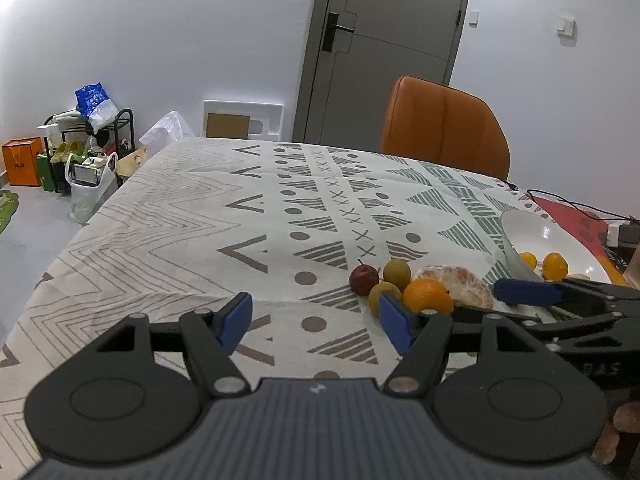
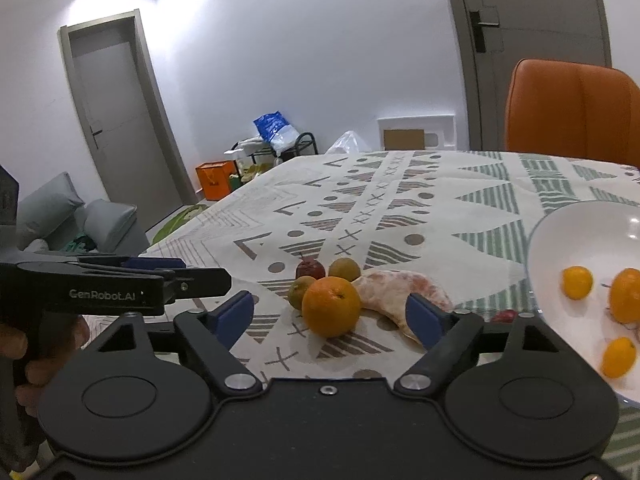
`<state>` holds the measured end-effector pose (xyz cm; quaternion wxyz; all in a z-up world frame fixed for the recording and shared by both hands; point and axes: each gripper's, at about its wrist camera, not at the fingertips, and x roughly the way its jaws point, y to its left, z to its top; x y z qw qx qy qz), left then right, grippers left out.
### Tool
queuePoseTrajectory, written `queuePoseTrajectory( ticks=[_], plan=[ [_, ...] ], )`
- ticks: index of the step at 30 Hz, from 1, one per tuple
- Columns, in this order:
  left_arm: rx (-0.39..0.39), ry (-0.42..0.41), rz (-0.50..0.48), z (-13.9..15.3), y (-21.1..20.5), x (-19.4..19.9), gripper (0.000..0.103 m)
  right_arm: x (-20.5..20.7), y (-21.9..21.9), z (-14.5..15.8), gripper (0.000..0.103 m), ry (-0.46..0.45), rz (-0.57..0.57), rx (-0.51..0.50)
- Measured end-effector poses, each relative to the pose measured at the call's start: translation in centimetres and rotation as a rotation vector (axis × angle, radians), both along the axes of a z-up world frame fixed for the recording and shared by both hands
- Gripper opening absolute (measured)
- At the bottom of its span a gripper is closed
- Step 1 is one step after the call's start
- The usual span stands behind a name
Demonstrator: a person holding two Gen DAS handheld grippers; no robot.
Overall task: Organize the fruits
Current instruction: 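Grasp a large orange with the right tool while the left tool approaches the fruit, then carry the orange toward the plate with the right tool while the left tool grasps a small yellow fruit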
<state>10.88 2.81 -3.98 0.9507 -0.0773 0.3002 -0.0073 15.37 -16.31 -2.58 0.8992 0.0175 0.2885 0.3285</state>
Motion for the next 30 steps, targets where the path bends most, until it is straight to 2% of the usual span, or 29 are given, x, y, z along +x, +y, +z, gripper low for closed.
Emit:
queuePoseTrajectory(
  ticks=[5, 8, 10, 12, 18, 30],
  plan=[
    [0.001, -0.002, 0.005, -0.1, 0.3, 0.0, 0.066, 0.8, 1.0, -0.7, 0.074, 0.016, 0.019, -0.011],
    [-0.004, 0.001, 0.014, -0.2, 0.8, 0.0, 0.066, 1.3, 1.5, -1.2, 0.062, 0.024, 0.019, -0.021],
    [-0.008, 0.002, 0.023, -0.3, 1.1, 0.1, 0.066, 1.6, 1.8, -1.5, 0.046, 0.03, 0.023, -0.029],
    [-0.014, 0.003, 0.028, -0.3, 1.3, 0.2, 0.066, 1.7, 2.0, -1.7, 0.037, 0.03, 0.016, -0.048],
    [-0.024, 0.002, 0.011, -0.6, 0.8, 0.7, 0.064, 1.1, 1.3, -1.2, 0.036, 0.01, 0.027, -0.033],
    [-0.046, -0.008, -0.06, -0.7, -1.8, 2.4, 0.056, 0.3, -2.3, -0.1, 0.036, 0.001, -0.044, -0.001]
  ],
)
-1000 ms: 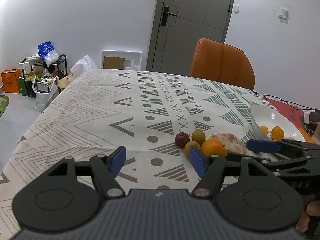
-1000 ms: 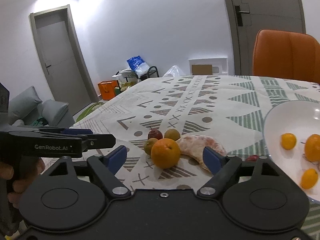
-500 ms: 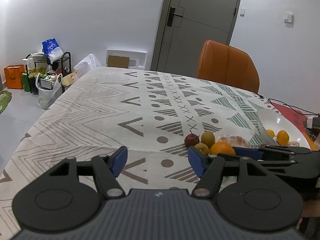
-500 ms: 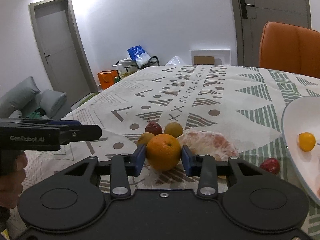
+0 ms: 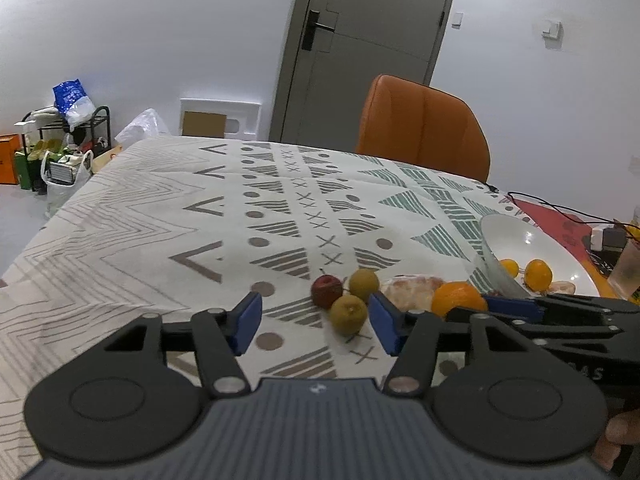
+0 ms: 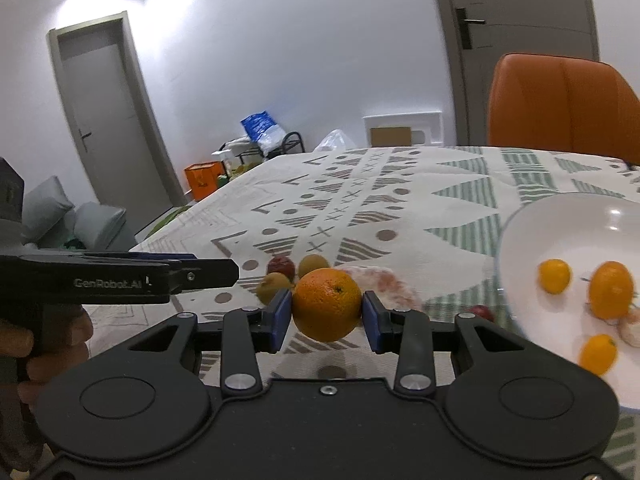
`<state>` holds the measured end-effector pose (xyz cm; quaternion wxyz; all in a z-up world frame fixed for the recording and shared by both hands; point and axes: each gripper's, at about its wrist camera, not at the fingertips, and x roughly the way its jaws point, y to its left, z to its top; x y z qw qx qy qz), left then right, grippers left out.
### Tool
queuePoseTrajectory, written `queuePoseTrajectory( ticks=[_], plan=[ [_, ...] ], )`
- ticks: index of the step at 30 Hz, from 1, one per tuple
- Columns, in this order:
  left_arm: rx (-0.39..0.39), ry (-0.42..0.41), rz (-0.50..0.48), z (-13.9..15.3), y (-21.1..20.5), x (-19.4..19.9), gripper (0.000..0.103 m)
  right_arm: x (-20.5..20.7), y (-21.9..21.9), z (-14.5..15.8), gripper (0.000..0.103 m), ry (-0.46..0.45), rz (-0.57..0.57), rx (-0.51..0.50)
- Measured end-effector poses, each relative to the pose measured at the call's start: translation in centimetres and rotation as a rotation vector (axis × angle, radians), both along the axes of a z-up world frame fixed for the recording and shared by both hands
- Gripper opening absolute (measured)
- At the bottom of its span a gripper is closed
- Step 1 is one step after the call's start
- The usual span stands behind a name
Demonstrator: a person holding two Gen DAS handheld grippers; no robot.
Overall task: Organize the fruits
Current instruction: 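Carry the orange toward the plate with the right tool while the left tool grasps a small yellow fruit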
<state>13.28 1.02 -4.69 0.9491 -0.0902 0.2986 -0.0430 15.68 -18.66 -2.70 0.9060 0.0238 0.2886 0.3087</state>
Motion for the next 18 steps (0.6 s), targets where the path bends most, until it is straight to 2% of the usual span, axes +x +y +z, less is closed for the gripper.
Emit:
queuePoseTrajectory(
  ticks=[7, 10, 11, 13, 18],
  plan=[
    [-0.002, 0.038, -0.019, -1.4, -1.1, 1.4, 0.051, -0.4, -1.8, 0.5, 0.036, -0.013, -0.051, 0.004],
    [-0.006, 0.073, -0.019, -2.3, -1.4, 2.1, 0.038, -0.5, -2.5, 0.8, 0.036, -0.021, -0.069, 0.006],
    [-0.014, 0.074, -0.02, -2.4, -1.4, 2.2, 0.03, -0.5, -2.6, 0.8, 0.036, -0.022, -0.073, 0.007],
    [-0.004, 0.07, -0.025, -2.3, -1.6, 2.3, 0.023, -0.6, -3.1, 1.0, 0.036, -0.029, -0.083, 0.01],
    [0.004, 0.056, -0.04, -1.7, -2.4, 2.2, 0.022, -0.8, -4.2, 1.1, 0.036, -0.039, -0.109, 0.015]
  ],
)
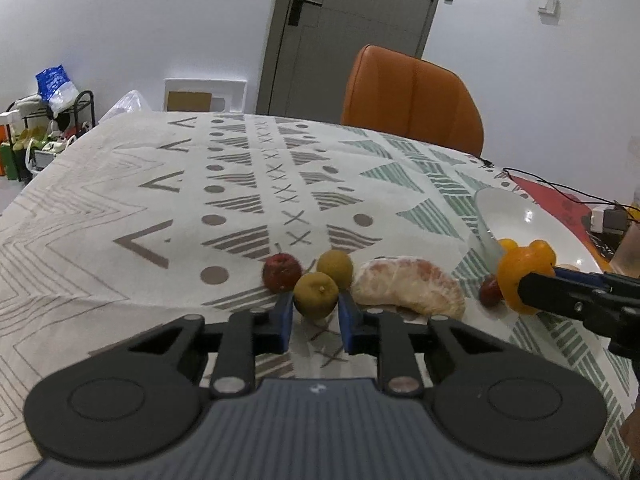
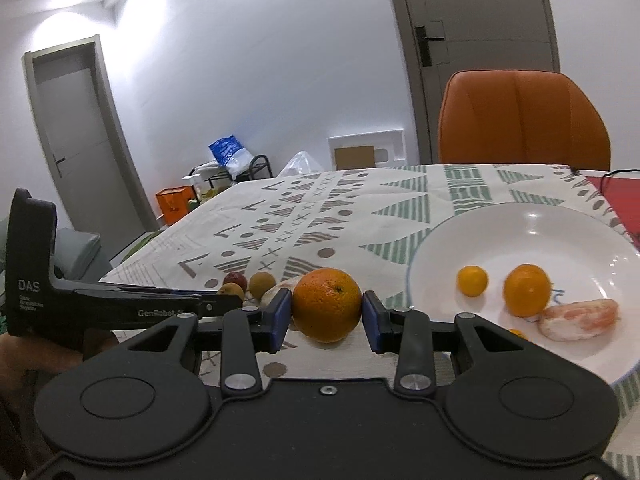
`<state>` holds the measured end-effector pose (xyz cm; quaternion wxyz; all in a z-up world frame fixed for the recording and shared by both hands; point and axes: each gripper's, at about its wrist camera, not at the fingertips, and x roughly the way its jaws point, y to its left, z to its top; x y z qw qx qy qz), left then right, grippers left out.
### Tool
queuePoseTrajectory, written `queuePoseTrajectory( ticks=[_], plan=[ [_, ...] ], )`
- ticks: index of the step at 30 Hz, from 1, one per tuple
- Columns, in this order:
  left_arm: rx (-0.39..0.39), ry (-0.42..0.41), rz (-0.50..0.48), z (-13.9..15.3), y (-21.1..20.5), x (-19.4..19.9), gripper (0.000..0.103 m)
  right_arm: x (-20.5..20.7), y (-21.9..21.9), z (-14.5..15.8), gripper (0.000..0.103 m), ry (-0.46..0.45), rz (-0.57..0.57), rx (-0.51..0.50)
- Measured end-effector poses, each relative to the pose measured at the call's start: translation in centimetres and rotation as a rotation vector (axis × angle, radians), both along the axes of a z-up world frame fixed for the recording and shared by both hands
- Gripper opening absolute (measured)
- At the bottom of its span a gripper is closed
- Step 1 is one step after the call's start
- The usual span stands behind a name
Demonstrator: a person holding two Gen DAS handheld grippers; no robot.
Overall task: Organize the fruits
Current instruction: 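Carry the orange toward the plate with the right tool while the left tool grasps a small yellow fruit, then lower the orange into the white plate and open the right tool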
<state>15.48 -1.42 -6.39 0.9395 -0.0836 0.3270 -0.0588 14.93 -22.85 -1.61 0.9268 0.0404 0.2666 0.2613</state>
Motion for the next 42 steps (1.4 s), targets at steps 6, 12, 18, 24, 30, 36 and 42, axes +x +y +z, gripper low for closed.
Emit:
queuePoseTrajectory(
  ticks=[6, 12, 18, 24, 30, 36, 42],
  plan=[
    [0.009, -0.016, -0.01, 0.8, -0.9, -0.3, 0.022, -0.1, -1.2, -0.1, 0.036, -0.002, -0.03, 0.007],
    [0.012, -0.033, -0.019, 1.6, -1.5, -0.6, 0.022, -0.1, -2.5, 0.0, 0.036, -0.008, -0.059, 0.014],
    [0.021, -0.044, -0.024, 2.0, -2.1, -0.8, 0.023, 0.2, -3.9, 0.2, 0.036, -0.018, -0.104, 0.018],
    [0.032, -0.045, -0.025, 2.1, -2.4, -0.9, 0.023, 0.4, -4.8, 0.3, 0.036, -0.029, -0.128, 0.005],
    [0.036, -0.064, -0.034, 2.9, -2.6, -1.2, 0.023, 0.5, -5.5, 0.2, 0.037, -0.029, -0.162, 0.007],
    [0.042, -0.086, -0.056, 3.8, -3.6, -1.6, 0.023, -0.4, -6.0, 0.4, 0.069, -0.052, -0.21, -0.011],
    [0.046, -0.092, -0.081, 4.0, -4.9, -1.8, 0.023, -1.7, -6.3, 0.6, 0.086, -0.067, -0.223, -0.042]
  ],
)
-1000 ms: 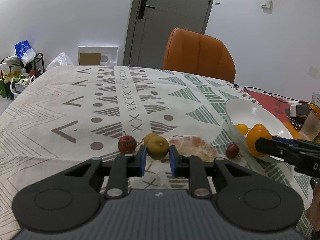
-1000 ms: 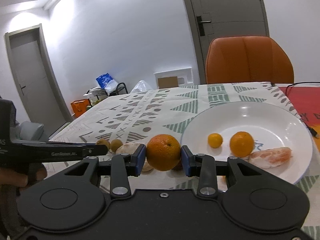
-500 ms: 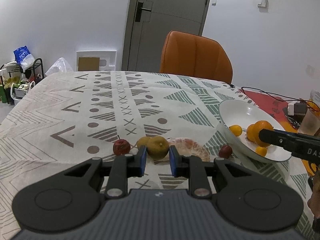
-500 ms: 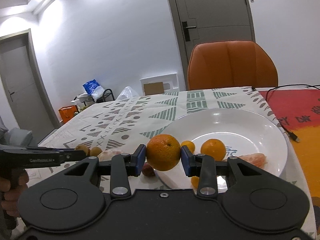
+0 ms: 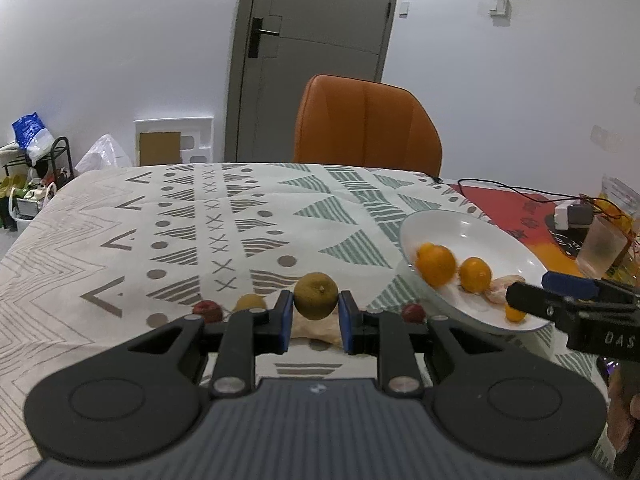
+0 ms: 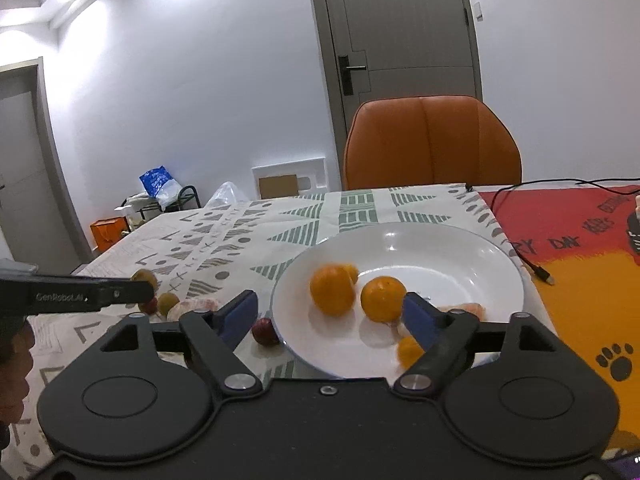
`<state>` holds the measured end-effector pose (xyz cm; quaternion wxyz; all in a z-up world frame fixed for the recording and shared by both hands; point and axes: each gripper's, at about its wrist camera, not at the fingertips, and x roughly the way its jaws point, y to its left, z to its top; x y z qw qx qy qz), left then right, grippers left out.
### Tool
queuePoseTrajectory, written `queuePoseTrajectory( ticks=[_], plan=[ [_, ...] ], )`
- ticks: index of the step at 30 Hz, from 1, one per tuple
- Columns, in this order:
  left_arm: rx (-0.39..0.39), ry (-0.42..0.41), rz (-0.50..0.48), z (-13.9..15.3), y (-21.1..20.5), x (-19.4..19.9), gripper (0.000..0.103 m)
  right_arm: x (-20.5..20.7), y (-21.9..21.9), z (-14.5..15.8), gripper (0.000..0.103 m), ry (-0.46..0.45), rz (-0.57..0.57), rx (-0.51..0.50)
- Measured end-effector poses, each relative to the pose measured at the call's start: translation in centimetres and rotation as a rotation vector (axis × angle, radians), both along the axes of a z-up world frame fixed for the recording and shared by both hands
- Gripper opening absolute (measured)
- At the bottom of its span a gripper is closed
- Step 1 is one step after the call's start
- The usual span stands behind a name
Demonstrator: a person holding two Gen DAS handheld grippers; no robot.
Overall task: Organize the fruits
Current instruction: 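Lower the orange into the white plate and open the right tool, then carry the yellow fruit to the white plate and open the left tool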
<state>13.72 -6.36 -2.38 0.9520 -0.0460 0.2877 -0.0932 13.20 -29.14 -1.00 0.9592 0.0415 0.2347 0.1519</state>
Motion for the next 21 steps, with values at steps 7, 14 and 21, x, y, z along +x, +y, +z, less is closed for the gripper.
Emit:
queuePoseTrajectory(
  ticks=[7, 14, 21],
  plan=[
    [0.009, 0.002, -0.017, 0.0, -1.0, -0.2, 0.023, -1.1, -0.5, 0.1, 0.103, 0.003, -0.015, -0.009],
    [0.017, -0.006, -0.034, 0.3, -1.7, -0.2, 0.023, -1.7, -0.7, 0.0, 0.103, 0.016, -0.001, -0.016],
    [0.014, -0.009, -0.053, 0.3, -2.3, -0.4, 0.023, -3.1, 0.0, 0.4, 0.103, 0.005, 0.016, -0.071]
  ],
)
